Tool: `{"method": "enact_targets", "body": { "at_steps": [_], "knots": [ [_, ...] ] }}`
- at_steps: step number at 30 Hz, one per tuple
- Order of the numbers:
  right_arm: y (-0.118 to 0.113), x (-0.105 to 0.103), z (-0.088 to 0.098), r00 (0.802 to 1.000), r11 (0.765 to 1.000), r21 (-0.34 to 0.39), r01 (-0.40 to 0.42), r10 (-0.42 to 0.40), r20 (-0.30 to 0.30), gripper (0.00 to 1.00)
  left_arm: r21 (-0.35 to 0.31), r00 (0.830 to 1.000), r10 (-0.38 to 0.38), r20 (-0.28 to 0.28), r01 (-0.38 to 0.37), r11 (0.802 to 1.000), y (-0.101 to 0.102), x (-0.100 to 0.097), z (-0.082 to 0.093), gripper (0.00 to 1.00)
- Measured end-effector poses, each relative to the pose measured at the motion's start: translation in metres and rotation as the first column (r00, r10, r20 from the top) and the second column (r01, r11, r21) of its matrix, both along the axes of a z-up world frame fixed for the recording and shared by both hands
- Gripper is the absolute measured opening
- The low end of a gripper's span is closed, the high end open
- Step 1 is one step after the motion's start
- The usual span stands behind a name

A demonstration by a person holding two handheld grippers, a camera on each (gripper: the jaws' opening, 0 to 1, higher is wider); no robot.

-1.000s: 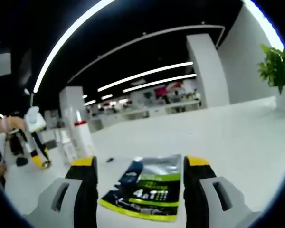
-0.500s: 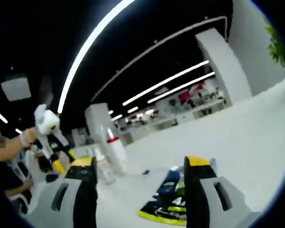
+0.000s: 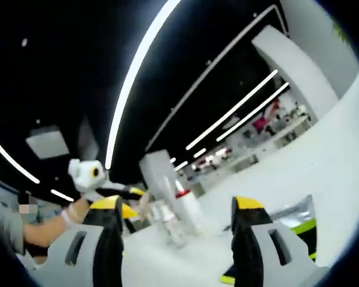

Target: Arrange the skincare products in the storage area until every visible bottle or jar stands upright without overlapping.

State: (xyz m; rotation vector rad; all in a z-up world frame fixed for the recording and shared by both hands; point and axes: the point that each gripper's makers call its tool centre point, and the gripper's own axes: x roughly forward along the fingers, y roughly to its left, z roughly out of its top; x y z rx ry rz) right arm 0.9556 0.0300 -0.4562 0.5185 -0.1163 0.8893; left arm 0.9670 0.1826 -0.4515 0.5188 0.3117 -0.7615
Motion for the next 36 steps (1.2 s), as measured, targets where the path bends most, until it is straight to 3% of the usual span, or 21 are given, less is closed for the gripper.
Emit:
{"method": "enact_targets", "body": {
  "at_steps": [6,12,17,20,21,22,23,25,26,27,30,34,36],
  "knots": [
    [0.011,-0.005,-0.003,0.999,0.999,-0.036,-0.031,0.031,0.01,0.72,-0.11,0.998,-0.022,0.06,0.028,0.994,-0.038,-0.015,-0.007,0.39],
    [0.016,-0.008,-0.003,0.999,0.998,-0.053,-0.045,0.047,0.026,0.66,-0.225,0.996,0.01,0.085,0.009,0.974,-0.074,-0.007,-0.021,0.39],
    [0.011,-0.006,0.001,0.999,0.999,-0.017,-0.029,0.029,0.024,0.53,-0.321,0.988,0.052,0.145,-0.003,0.947,-0.085,-0.001,-0.032,0.39],
    [0.01,-0.004,-0.001,1.0,0.999,-0.032,-0.023,0.023,0.016,0.46,-0.429,0.995,0.027,0.093,0.016,0.903,-0.089,-0.004,-0.046,0.39],
    [0.012,-0.003,-0.006,1.0,0.998,-0.059,-0.027,0.027,0.002,0.44,-0.415,0.999,-0.021,0.042,0.037,0.909,-0.092,-0.009,-0.058,0.39],
    [0.013,-0.003,-0.007,1.0,0.998,-0.061,-0.029,0.029,-0.004,0.42,-0.395,0.999,-0.001,0.047,0.019,0.918,-0.09,-0.009,-0.058,0.39],
    [0.017,-0.004,-0.008,0.999,0.997,-0.062,-0.044,0.044,-0.01,0.39,-0.373,0.998,-0.005,0.069,0.03,0.927,-0.09,-0.012,-0.061,0.39],
    [0.024,-0.007,-0.011,0.997,0.995,-0.067,-0.079,0.078,-0.027,0.37,-0.375,0.995,0.036,0.095,0.002,0.927,-0.087,-0.012,-0.06,0.39],
    [0.028,-0.009,-0.014,0.995,0.993,-0.075,-0.094,0.091,-0.036,0.34,-0.367,0.994,0.024,0.104,0.016,0.93,-0.089,-0.015,-0.06,0.39],
    [0.032,-0.01,-0.018,0.994,0.989,-0.098,-0.109,0.105,-0.043,0.33,-0.32,0.991,-0.01,0.13,0.052,0.946,-0.091,-0.019,-0.059,0.39],
    [0.039,-0.013,-0.028,0.991,0.98,-0.153,-0.129,0.122,-0.055,0.27,-0.327,0.99,0.005,0.14,0.042,0.944,-0.09,-0.026,-0.056,0.39],
    [0.043,-0.015,-0.041,0.991,0.961,-0.245,-0.131,0.117,-0.072,0.02,-0.319,0.985,0.002,0.175,0.055,0.946,-0.09,-0.03,-0.056,0.4],
    [0.044,-0.015,-0.041,0.992,0.963,-0.242,-0.121,0.107,-0.068,0.01,-0.298,0.979,-0.005,0.205,0.067,0.952,-0.089,-0.029,-0.057,0.39]
  ]
}}
